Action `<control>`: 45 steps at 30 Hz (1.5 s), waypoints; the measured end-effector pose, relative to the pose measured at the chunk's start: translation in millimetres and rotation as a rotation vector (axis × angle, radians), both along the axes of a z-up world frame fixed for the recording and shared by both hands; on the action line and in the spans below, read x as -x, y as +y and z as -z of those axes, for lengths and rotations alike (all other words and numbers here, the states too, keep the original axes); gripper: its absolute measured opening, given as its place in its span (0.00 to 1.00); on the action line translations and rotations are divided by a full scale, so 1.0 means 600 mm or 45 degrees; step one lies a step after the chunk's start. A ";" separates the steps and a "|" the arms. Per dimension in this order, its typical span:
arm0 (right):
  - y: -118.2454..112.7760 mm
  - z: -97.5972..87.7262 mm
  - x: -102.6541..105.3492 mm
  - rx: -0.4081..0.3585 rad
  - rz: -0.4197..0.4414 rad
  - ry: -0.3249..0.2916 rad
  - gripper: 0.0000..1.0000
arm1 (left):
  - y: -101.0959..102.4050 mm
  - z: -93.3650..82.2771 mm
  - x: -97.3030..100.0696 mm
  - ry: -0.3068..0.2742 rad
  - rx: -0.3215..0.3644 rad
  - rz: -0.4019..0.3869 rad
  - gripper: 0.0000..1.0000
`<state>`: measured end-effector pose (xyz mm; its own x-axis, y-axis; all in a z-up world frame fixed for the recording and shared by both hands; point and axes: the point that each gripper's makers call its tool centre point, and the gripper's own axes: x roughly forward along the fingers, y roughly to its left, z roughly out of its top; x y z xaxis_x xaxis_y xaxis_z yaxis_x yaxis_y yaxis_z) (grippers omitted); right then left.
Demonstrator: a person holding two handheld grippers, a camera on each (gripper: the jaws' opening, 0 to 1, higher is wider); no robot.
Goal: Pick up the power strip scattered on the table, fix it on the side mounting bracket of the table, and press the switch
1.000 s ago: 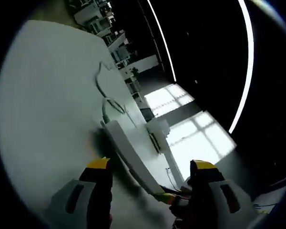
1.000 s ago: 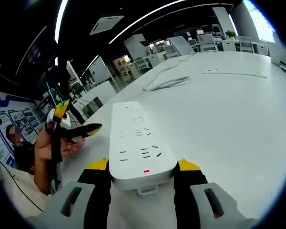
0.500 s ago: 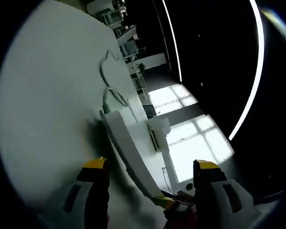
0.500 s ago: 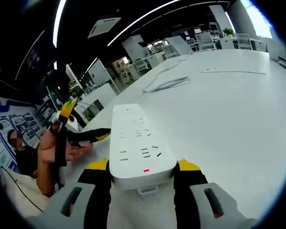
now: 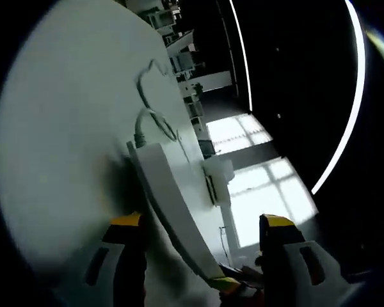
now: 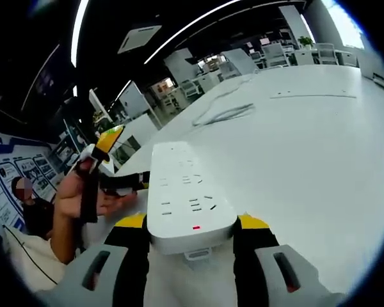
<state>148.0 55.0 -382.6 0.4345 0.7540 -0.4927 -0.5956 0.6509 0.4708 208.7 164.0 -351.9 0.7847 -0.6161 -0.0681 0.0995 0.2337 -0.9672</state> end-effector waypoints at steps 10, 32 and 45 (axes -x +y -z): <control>0.005 0.002 0.002 0.015 -0.008 -0.030 0.47 | -0.001 0.007 -0.014 0.049 0.073 -0.044 0.72; 0.015 0.027 0.020 0.177 -0.039 -0.121 0.47 | 0.006 0.027 -0.028 0.150 0.170 -0.124 0.65; 0.020 0.027 0.030 0.198 -0.042 -0.131 0.47 | 0.010 0.044 -0.027 0.205 0.197 -0.138 0.52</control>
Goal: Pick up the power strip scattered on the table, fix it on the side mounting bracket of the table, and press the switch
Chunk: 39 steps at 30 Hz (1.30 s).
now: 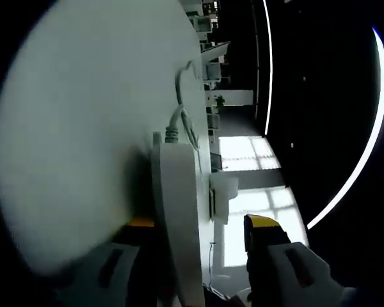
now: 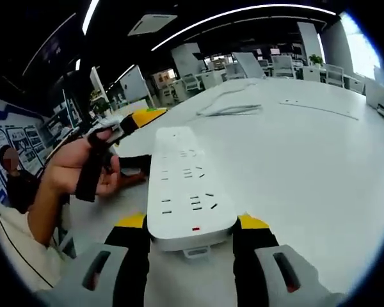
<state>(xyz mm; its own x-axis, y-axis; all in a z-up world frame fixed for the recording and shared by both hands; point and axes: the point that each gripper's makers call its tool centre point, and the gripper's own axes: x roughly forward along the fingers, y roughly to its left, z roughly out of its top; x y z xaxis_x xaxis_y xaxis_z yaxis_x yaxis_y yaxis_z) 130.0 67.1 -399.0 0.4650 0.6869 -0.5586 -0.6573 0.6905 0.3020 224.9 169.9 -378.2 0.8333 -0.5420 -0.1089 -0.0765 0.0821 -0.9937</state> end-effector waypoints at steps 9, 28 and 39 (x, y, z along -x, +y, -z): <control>0.001 -0.004 0.003 0.014 0.003 -0.027 0.47 | 0.001 0.017 0.002 0.042 -0.044 0.006 0.35; -0.001 0.001 0.000 0.031 0.017 -0.073 0.47 | -0.001 0.027 0.007 0.054 -0.088 0.016 0.27; -0.003 -0.009 0.004 0.047 0.005 -0.177 0.47 | -0.002 0.028 0.003 0.061 -0.057 0.022 0.26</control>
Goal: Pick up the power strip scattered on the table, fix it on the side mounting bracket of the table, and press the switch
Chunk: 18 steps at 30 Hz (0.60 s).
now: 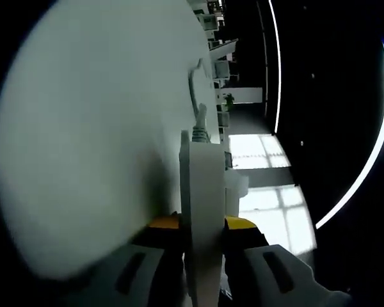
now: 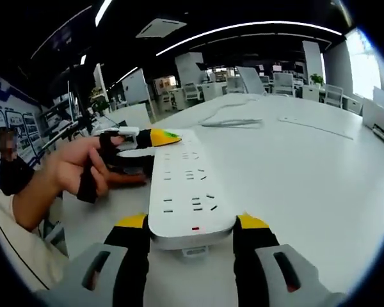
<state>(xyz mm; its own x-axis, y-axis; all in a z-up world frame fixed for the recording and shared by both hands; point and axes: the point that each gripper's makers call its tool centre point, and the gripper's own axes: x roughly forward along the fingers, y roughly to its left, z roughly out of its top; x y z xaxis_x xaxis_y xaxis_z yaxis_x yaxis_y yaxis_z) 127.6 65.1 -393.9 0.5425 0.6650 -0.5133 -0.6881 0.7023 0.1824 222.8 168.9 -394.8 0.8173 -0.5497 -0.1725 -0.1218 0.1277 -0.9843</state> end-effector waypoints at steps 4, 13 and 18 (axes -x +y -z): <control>-0.003 -0.015 -0.003 -0.043 0.016 -0.049 0.46 | 0.001 -0.002 -0.005 -0.032 -0.055 0.004 0.26; -0.010 -0.056 -0.009 -0.120 0.002 -0.122 0.47 | -0.008 -0.004 -0.005 -0.043 -0.035 0.029 0.26; -0.027 -0.062 -0.021 -0.126 0.022 -0.208 0.51 | -0.010 -0.006 -0.004 -0.055 -0.034 0.040 0.26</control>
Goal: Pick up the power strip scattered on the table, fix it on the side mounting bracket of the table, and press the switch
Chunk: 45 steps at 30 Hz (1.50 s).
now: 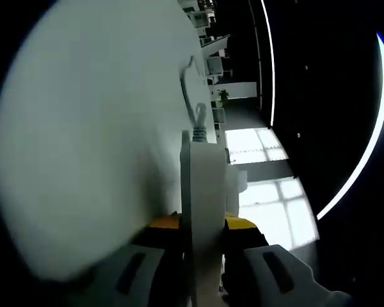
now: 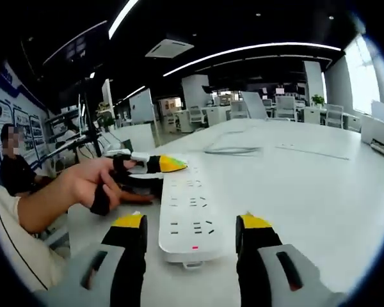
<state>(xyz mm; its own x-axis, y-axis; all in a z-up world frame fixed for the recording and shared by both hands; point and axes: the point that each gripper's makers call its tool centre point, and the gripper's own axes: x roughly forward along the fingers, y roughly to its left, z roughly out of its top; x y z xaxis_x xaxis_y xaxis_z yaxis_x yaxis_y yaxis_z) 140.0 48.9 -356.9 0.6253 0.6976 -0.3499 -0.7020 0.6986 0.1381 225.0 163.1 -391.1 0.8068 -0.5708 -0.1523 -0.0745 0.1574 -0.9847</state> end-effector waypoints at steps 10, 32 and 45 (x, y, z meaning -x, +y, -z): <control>-0.010 -0.024 0.001 -0.061 -0.020 -0.113 0.54 | -0.002 -0.016 -0.003 -0.025 0.040 0.017 0.26; -0.036 -0.058 0.035 -0.187 -0.028 -0.242 0.52 | 0.031 -0.060 -0.035 -0.092 0.086 0.190 0.26; -0.045 -0.065 0.057 -0.208 -0.023 -0.243 0.52 | 0.043 -0.079 -0.037 -0.123 0.080 0.292 0.26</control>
